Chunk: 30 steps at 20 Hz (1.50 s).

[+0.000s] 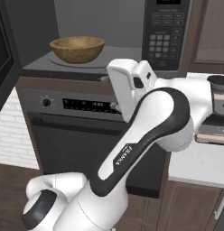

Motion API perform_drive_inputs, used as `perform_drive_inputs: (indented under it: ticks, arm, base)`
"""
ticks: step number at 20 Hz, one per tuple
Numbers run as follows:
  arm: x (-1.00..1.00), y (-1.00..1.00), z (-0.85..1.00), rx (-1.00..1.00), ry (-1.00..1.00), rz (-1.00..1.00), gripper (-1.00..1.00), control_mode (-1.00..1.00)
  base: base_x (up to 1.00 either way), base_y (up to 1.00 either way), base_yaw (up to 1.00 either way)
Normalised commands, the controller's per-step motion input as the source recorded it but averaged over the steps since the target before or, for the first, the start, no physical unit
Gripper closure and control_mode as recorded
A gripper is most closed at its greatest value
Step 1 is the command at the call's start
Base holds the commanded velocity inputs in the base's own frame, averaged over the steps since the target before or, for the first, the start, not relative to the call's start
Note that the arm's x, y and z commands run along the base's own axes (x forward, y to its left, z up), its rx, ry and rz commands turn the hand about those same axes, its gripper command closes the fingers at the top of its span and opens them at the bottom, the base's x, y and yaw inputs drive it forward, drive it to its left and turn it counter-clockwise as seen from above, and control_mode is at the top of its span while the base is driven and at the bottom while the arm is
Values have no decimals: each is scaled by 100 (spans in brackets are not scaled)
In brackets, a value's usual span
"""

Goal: Open the microwave, place the bowl with waffle inside the microwave, then close the microwave door and turn it on.

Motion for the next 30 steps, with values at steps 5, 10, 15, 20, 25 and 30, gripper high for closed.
perform_drive_inputs:
  ticks: [5, 10, 15, 20, 25, 30]
  arm:
    - [-100, 10, -24, 0, -1, 17, -100, -100]
    - [-100, 43, 0, 0, 3, 6, -100, -100]
    - [-100, 92, 0, 0, 8, 0, -100, -100]
    - [-100, 73, 0, 6, 14, -9, -100, -100]
    - [-77, 48, 0, 1, 17, 8, -100, -100]
    - [-47, 88, 0, 0, 14, 9, -100, -100]
  base:
    - [0, 0, 0]
    - [0, 0, 0]
    - [0, 0, 0]
    - [0, 0, 0]
    - [0, 0, 0]
    - [0, 0, 0]
